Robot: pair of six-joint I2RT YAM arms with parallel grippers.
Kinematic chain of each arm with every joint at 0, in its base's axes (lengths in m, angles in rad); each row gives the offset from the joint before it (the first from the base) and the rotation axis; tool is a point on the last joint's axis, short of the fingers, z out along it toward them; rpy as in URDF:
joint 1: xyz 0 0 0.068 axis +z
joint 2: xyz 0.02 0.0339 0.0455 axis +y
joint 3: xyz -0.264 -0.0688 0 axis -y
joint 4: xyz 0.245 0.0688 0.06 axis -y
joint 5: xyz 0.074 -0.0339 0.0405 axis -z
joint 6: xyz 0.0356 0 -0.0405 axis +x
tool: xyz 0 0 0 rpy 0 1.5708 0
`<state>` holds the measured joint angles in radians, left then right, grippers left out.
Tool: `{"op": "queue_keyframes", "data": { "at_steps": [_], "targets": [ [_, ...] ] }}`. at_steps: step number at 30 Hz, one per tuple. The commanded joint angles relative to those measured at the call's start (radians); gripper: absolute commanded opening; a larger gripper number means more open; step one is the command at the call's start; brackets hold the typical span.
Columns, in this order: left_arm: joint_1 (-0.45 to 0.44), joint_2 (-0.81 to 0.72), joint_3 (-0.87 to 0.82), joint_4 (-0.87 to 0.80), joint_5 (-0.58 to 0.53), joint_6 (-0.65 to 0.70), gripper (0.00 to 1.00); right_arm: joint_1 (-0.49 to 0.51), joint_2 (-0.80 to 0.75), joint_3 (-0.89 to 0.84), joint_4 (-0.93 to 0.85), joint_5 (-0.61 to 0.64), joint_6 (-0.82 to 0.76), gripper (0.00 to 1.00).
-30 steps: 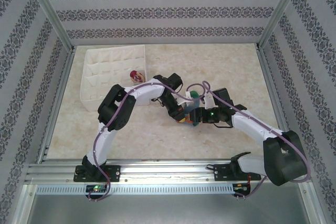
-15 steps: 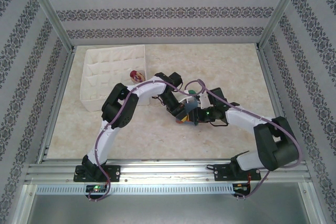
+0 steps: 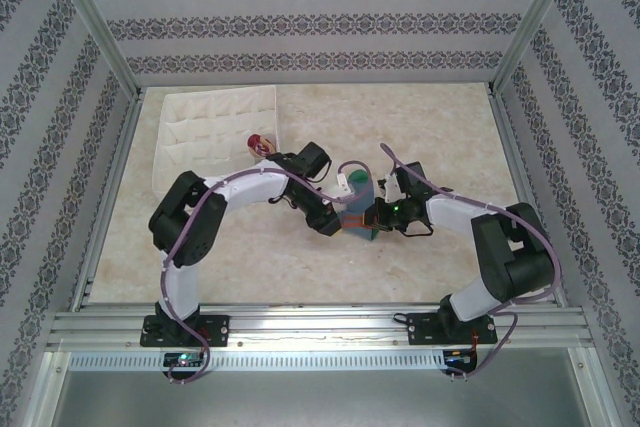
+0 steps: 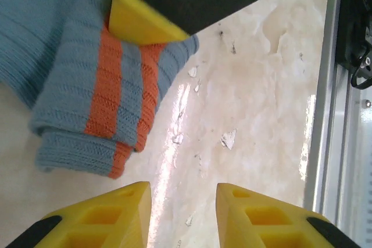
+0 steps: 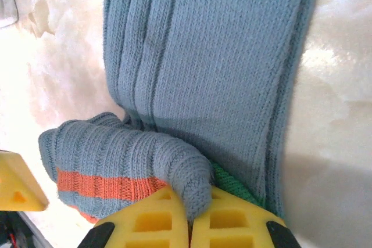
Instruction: Roll the socks
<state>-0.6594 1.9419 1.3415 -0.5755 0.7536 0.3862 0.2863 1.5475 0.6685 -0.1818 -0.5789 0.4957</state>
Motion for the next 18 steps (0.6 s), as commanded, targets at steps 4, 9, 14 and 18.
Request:
{"op": "queue_keyframes", "data": {
  "at_steps": [4,9,14,18],
  "targets": [
    [-0.088,-0.315,-0.594,0.975,-0.23,0.417,0.55,-0.037,0.174,0.024,-0.125,0.007,0.022,0.0],
    [-0.132,-0.268,-0.612,1.069,-0.358,0.54,0.57,-0.035,0.21,0.04,-0.142,-0.021,0.009,0.0],
    [-0.155,-0.197,-0.56,1.047,-0.42,0.591,0.59,-0.034,0.209,0.045,-0.164,-0.023,-0.003,0.0],
    [-0.158,-0.164,-0.532,1.047,-0.437,0.596,0.6,-0.035,0.207,0.046,-0.183,-0.016,-0.016,0.0]
  ]
}}
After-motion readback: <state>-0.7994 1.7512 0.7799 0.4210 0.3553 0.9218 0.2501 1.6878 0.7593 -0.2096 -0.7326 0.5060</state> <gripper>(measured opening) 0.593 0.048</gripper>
